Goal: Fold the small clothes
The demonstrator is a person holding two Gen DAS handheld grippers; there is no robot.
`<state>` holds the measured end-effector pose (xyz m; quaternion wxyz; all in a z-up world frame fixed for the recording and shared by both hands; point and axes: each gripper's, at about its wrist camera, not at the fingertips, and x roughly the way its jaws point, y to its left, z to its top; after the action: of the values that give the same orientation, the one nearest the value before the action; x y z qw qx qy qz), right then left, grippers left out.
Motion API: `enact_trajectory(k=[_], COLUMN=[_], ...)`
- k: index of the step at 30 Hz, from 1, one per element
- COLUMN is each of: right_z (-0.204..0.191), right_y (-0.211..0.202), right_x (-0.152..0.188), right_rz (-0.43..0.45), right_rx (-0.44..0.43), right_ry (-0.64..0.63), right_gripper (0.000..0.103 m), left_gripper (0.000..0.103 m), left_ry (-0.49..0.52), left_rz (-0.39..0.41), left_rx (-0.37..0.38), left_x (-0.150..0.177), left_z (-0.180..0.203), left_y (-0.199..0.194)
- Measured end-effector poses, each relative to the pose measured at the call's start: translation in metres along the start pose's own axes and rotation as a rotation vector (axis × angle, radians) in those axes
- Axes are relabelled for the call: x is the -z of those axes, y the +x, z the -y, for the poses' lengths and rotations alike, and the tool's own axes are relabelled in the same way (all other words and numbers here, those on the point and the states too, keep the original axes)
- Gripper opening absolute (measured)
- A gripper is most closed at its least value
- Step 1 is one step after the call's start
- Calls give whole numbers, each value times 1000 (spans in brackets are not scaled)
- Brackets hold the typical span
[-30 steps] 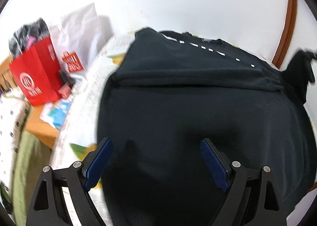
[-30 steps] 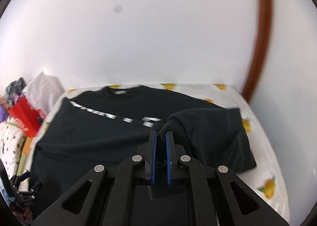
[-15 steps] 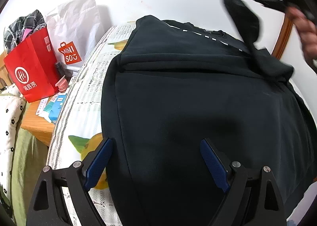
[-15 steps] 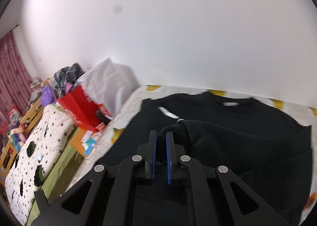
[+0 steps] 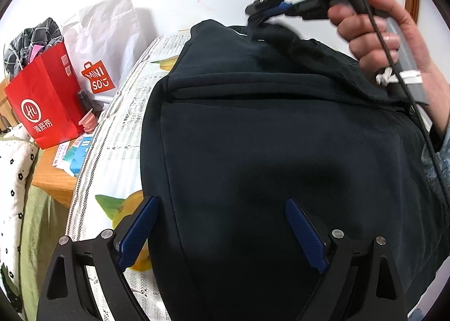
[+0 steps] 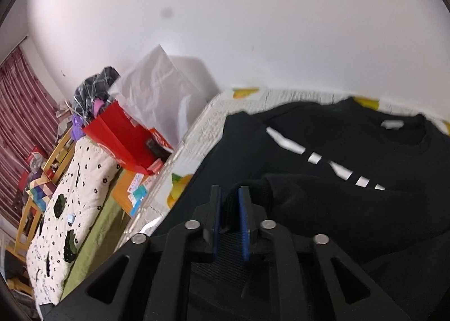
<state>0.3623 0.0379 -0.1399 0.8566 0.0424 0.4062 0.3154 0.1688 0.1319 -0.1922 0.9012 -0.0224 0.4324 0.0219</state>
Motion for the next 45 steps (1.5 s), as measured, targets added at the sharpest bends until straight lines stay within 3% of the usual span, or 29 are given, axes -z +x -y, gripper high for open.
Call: enact_trajectory(k=[1, 4, 11, 17, 24, 30, 34, 41, 42, 45], right_z=[3, 11, 68, 137, 185, 208, 210, 222, 223, 225], right_y=[3, -9, -93, -164, -173, -168, -163, -151, -150, -150], right_x=[2, 9, 61, 129, 173, 169, 162, 160, 161, 162], right_rz=[-20, -28, 36, 35, -20, 10, 57, 72, 73, 80], right_rx=[-11, 11, 250, 441, 478, 471, 472, 491, 493, 486], right_ry=[5, -13, -60, 4, 84, 136, 106, 116, 111, 117], right_gripper=[22, 25, 26, 26, 24, 20, 19, 17, 17, 16], left_gripper=[91, 90, 90, 90, 90, 84, 71, 70, 67, 28], left_ry=[-2, -13, -17, 26, 36, 38, 81, 169, 189, 200], left_rz=[0, 3, 55, 87, 88, 77, 52, 24, 19, 24], left_rx=[2, 2, 29, -33, -81, -96, -119, -148, -162, -191], left_x=[0, -2, -31, -63, -92, -103, -111, -124, -125, -128], left_z=[0, -1, 0, 15, 26, 31, 39, 61, 64, 70], left_y=[0, -2, -14, -8, 5, 19, 38, 71, 77, 88])
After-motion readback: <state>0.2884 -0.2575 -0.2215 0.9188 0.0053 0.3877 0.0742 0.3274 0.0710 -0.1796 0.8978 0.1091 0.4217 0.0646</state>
